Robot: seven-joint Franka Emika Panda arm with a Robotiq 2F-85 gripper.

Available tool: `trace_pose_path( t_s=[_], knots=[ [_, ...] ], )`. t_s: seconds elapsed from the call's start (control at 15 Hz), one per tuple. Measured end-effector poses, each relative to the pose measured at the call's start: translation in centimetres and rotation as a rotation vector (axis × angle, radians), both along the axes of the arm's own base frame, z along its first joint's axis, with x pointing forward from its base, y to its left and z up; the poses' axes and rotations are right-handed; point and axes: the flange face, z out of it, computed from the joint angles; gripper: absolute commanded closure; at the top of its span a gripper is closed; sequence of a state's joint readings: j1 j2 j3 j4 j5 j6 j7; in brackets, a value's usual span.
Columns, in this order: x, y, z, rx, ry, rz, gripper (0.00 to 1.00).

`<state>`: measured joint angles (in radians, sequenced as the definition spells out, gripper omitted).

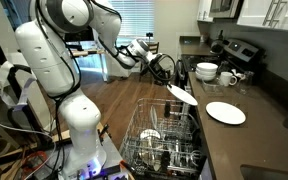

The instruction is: Take a plate out of the dishwasher and put it on top of the one on the counter

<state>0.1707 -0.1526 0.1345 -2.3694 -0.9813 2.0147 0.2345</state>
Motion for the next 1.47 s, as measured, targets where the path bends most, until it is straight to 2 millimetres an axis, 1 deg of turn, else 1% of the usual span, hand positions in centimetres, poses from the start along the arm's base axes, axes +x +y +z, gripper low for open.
trace_pose_path(
  t_s=[0.33,0.47,0.6,0.93,1.33,1.4,1.47],
  knots=[
    [0.5,-0.7,-1.3,-0.013,0.008,-0.017,0.97],
    [1.0,-1.3,-1.4,-0.033,-0.005,-0.018,0.97],
    [1.8,-2.2,-1.0,-0.055,-0.029,-0.018,0.97],
    [3.8,-5.0,0.1,-0.066,-0.091,-0.018,0.97],
    [6.4,-9.0,-0.1,-0.019,-0.181,0.006,0.97],
    [6.8,-9.6,-0.2,-0.014,-0.196,0.011,0.94],
    [7.2,-10.1,-0.4,-0.005,-0.201,0.007,0.94]
  ],
)
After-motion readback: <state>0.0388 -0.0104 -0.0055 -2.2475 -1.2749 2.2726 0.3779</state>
